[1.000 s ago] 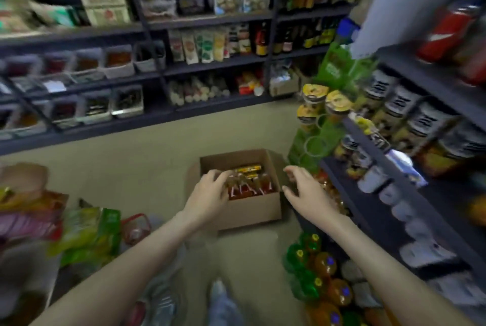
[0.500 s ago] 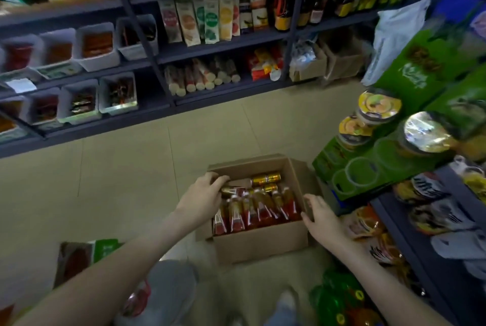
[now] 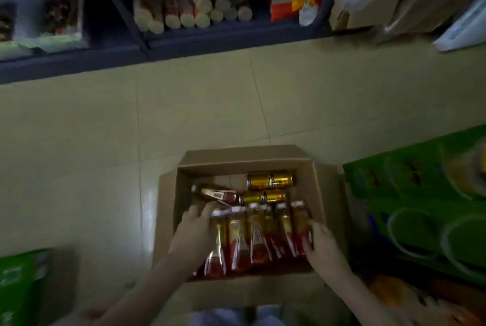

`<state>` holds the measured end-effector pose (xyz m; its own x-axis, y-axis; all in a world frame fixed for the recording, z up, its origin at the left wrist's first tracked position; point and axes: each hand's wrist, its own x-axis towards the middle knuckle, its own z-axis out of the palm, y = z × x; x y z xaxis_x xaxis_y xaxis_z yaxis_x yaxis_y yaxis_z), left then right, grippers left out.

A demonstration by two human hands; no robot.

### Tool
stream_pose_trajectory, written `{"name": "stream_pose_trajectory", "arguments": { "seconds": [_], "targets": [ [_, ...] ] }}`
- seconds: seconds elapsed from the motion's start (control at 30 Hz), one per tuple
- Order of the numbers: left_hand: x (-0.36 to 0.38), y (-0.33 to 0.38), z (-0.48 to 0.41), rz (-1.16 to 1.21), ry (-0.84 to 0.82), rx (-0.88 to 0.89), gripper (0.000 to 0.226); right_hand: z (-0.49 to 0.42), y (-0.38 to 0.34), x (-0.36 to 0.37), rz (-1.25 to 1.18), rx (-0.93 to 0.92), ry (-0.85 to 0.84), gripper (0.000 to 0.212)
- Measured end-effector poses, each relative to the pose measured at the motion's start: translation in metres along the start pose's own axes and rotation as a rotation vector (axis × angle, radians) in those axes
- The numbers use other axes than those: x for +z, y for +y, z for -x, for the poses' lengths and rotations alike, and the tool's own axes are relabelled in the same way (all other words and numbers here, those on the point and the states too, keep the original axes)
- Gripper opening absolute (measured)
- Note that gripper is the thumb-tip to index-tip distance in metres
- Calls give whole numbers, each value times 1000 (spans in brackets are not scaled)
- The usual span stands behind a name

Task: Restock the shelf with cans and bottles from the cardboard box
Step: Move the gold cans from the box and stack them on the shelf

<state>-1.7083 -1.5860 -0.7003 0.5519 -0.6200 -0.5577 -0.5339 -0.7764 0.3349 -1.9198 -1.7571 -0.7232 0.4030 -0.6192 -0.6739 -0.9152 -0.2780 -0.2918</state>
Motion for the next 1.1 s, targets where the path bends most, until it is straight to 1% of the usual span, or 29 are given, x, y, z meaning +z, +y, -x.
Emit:
{"name": "stream_pose_trajectory", "arguments": {
  "seconds": [0.03,0.13,0.27,0.37,0.47,0.53,0.6,0.7,0.77,0.83,0.97,1.03,1.1],
  "targets": [
    [13,1,-17,2,2,4,49,-17,1,9,-10,-7,10,38],
    [76,-5,-90,-35,-23,111,52,-94,15,60,40,-83,1,51],
    [155,-19,-175,-37,-4,152,46,-186,24,111,137,-140,6,54],
    [195,-16,-216,-34,-50,296,50,-234,28,130,356,-220,-17,71],
    [219,-8,-254,-213,-104,476,67,-273,32,138,571,-330,-25,97],
    [227,-3,-279,-342,-137,544,74,-294,38,142,732,-408,-60,108],
    [232,-3,-301,-447,-188,588,78,-307,45,143,827,-412,-70,110],
    [235,-7,-324,-629,-174,651,83,-315,47,138,833,-368,-21,116],
    [235,-9,-330,-739,-146,683,82,-317,45,135,860,-373,14,114],
    [236,-9,-333,-806,-129,692,80,-322,44,133,898,-378,48,107],
    [240,-6,-337,-838,-201,628,102,-335,52,132,877,-312,48,98],
    [237,-6,-339,-807,-254,628,105,-340,55,133,831,-288,21,97],
    [234,-8,-340,-717,-312,612,103,-343,56,135,816,-286,19,97]
  ]
}}
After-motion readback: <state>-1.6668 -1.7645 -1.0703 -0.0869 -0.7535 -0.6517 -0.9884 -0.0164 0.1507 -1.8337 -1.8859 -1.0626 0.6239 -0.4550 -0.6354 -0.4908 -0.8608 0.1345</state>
